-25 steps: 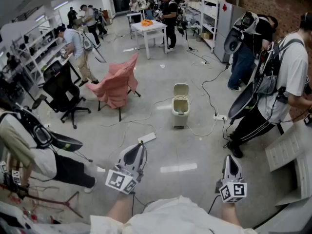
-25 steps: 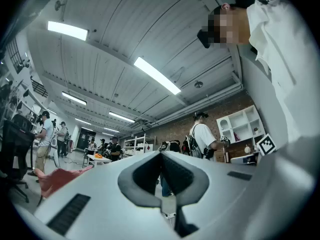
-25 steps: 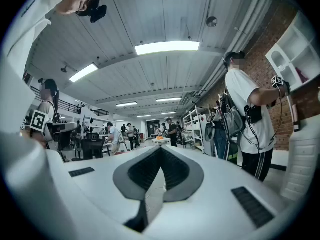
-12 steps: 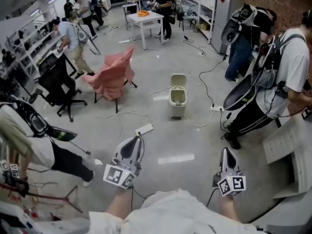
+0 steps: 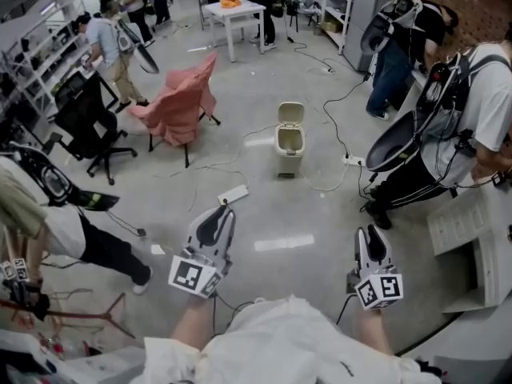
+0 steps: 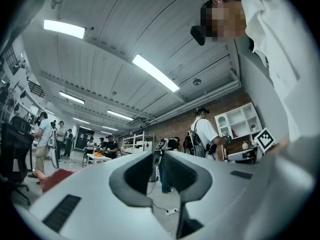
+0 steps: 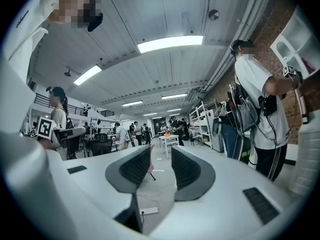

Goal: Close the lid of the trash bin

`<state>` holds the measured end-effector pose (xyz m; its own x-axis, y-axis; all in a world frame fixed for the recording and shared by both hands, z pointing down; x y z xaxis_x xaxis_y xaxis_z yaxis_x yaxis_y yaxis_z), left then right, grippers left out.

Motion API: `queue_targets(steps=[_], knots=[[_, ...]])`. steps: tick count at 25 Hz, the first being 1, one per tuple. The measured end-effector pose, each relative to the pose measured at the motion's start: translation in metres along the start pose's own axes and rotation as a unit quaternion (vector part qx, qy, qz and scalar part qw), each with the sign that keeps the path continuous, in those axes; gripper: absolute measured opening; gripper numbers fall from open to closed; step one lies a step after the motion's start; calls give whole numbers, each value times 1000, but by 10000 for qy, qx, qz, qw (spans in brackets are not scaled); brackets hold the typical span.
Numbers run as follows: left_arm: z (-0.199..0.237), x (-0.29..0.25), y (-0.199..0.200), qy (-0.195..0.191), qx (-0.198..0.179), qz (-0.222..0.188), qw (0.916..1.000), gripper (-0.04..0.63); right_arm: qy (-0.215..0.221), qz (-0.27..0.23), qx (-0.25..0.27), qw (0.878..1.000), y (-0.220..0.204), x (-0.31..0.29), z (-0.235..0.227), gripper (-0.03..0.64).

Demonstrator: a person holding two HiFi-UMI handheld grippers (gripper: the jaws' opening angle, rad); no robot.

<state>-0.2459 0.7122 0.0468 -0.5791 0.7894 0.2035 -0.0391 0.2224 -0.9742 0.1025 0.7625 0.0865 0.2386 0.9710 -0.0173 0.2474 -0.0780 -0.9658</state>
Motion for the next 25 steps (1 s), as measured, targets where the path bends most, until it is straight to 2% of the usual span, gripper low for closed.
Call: queue_targets(steps=[1,2,3,5,7,9,13,25], knots=[[1,0,-2,-31,90,35,9999,111,22,58,1,10000,-3,-2,3,161],[1,-1,-5,-56,175,77,9998,215,28,107,8,9999,-6,-3,7,183],[3,-1,-8,-66,236,113,9996,269,31,153,22,9999,-8,-5,11,205],[8,2,-13,-51,290,154,9994,341,83,252,64,9996,-14,-9,21,285],[13,4,-17,-22,338,178,9993,376,142,370,114,9991,-20,-14,29,392],[17,3,-21,-6,421,206,9989,399,156,507,156,9985,-24,-17,34,449],[20,0,-26,-54,532,235,9983,411,163,655,218,9975,-27,-19,41,476],[16,-43,-47,-209,509,473,9974,414,451,684,25,9966,-38,-57,31,494]])
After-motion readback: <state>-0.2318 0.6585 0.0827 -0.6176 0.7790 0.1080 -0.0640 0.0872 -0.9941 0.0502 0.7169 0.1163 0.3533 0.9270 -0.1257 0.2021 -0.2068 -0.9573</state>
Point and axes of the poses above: the fingertips, and each gripper's own axes: x backward along the fingers, z to its left, y out of its top, the point moved 2 cm from there along x, backward along the fingers, and after that the axes turned 8 degrees about -x, right-handed, at the moved point
